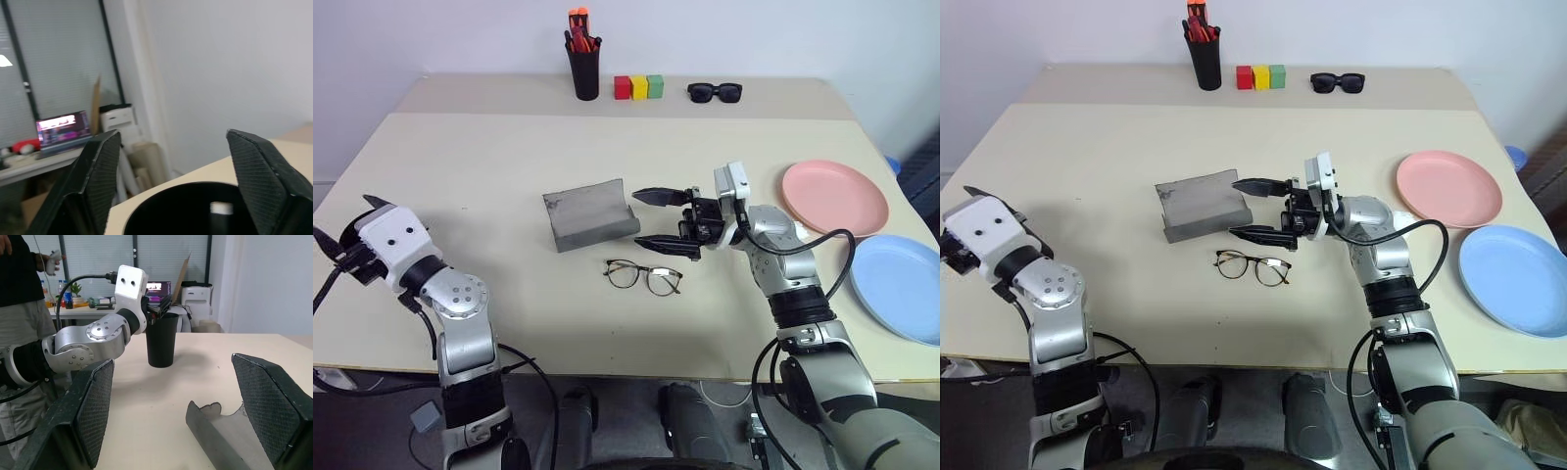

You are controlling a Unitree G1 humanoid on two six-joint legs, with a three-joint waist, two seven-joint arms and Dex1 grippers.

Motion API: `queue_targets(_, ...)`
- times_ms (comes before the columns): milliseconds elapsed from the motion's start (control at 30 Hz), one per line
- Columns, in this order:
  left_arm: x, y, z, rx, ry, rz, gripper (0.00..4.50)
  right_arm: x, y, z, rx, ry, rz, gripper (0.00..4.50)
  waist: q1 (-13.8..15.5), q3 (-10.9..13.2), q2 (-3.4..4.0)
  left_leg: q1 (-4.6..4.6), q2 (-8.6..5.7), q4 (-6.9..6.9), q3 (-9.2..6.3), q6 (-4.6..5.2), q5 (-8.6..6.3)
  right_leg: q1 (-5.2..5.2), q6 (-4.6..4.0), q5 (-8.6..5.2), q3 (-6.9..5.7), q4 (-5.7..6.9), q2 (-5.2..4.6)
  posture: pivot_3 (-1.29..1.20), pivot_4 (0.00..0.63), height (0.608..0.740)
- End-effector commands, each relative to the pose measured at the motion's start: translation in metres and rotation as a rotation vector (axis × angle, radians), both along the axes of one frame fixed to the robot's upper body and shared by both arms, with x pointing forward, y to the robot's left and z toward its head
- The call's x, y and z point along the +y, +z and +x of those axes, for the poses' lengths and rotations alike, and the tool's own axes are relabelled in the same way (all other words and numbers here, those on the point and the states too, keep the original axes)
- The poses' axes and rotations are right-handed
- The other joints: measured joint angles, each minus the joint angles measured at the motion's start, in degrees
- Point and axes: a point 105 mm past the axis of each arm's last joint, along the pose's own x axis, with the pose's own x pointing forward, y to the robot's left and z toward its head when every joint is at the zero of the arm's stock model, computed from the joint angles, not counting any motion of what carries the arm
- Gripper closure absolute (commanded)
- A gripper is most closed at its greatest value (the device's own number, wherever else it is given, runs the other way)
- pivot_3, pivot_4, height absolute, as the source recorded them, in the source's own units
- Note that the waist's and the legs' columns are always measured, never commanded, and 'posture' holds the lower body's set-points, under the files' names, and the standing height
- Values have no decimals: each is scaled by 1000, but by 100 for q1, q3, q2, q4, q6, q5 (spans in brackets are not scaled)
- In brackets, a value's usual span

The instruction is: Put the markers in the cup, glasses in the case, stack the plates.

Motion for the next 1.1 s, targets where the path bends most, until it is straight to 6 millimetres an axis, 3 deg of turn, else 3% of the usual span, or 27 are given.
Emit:
queue_targets(33, -25, 34, 6, -106, -166, 63, 889, -5, 13, 0, -42, -29, 25, 578, 5, 0, 0, 0, 0, 0, 0, 0, 0, 0, 0, 0, 0, 0, 0, 0, 150, 740)
queue_targets(300, -68, 51, 33, 10, -580, 49, 889, -23, 3, 5, -12, -210, -68, 578, 20, 0, 0, -1, 0, -7, 0, 0, 0, 0, 0, 0, 0, -7, 0, 0, 150, 740)
queue_targets(500, -109, 63, 67, 275, -992, 107, 889, -54, -9, 4, -2, -483, -142, 578, 14, 1, 1, -2, 0, 1, -2, 0, 0, 3, -1, -1, -2, -5, 3, 0, 150, 740)
queue_targets(567, -123, 64, 80, 434, -1175, 170, 889, -65, -18, 1, 45, -563, -228, 578, 6, 1, 2, -2, 0, 2, -2, 0, 0, 4, 0, -1, -2, -5, 3, 0, 150, 740)
queue_targets(667, -132, 56, 84, 644, -1353, 238, 889, -77, -22, -5, 104, -637, -265, 578, -36, 1, 3, 0, 3, -10, -3, 0, 0, 2, -2, -3, -2, -6, 6, 0, 150, 740)
queue_targets(800, -129, 31, 81, 916, -1563, 235, 889, -84, -28, -15, 141, -661, -279, 578, -54, 3, 6, 2, 6, -16, 1, 2, -1, 0, -1, -3, 1, -13, 6, 0, 150, 740)
queue_targets(900, -122, 20, 80, 1033, -1636, 230, 889, -85, -34, -21, 154, -670, -290, 578, -28, 4, 5, 1, 7, -16, 1, 2, -1, 0, -2, -3, 0, -13, 7, 0, 150, 740)
queue_targets(1100, -132, -10, 73, 1323, -1843, 384, 889, -93, -48, -33, 179, -715, -291, 578, 49, 5, 2, -3, 5, -11, 1, 4, -1, 8, -2, -4, -2, -23, 6, 0, 150, 740)
